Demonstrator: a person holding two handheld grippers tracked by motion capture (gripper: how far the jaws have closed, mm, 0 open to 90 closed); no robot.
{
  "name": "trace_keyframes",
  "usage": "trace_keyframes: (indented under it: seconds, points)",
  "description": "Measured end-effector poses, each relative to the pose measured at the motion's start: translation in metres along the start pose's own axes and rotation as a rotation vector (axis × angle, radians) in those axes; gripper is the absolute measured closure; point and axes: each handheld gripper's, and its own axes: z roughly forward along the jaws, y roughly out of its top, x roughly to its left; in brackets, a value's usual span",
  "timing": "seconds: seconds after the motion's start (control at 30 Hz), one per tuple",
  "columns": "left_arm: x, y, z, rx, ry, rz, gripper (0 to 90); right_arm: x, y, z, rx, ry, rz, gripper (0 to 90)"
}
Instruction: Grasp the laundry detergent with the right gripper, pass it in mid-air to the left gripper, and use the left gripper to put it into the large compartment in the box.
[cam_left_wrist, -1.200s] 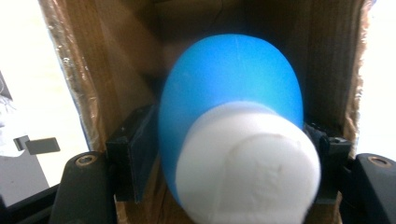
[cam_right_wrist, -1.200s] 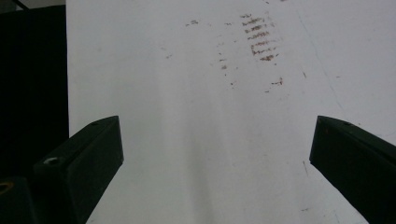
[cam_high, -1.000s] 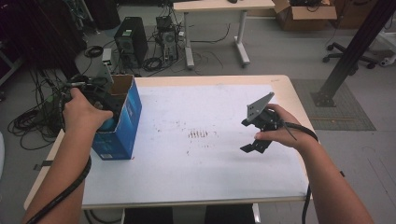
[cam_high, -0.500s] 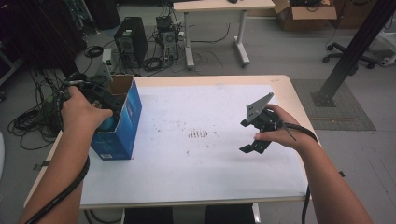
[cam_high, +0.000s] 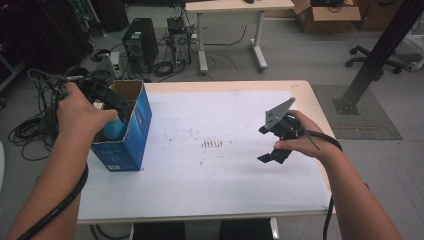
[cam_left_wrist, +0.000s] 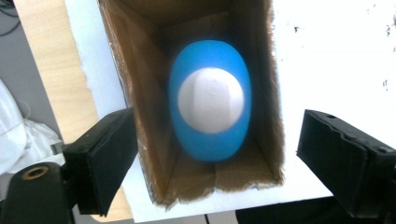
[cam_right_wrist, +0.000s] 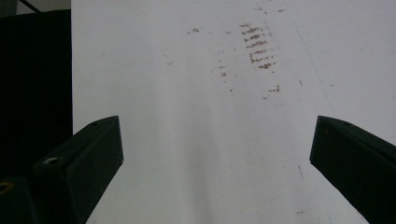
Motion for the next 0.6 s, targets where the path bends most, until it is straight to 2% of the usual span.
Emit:
trace_keyframes:
  seconds: [0.1,0.27,0.43,0.6]
  points:
    - [-0.007,0.0,-0.009,-0.006,0.0,0.031,8.7,0.001,0.001,-0.001,0.0,-0.001,-0.004,2.6]
    - [-0.025,0.001,-0.028,-0.047,0.004,0.094,9.0,0.002,0.002,-0.005,0.001,-0.002,-0.003,2.5]
    - [-0.044,0.001,-0.048,-0.12,-0.007,0.171,5.7,0.004,0.002,-0.009,0.002,-0.013,-0.008,2.5]
    - [-0.059,0.004,-0.056,-0.097,-0.001,0.231,1.0,0.005,0.003,-0.014,0.007,-0.015,-0.01,2.6]
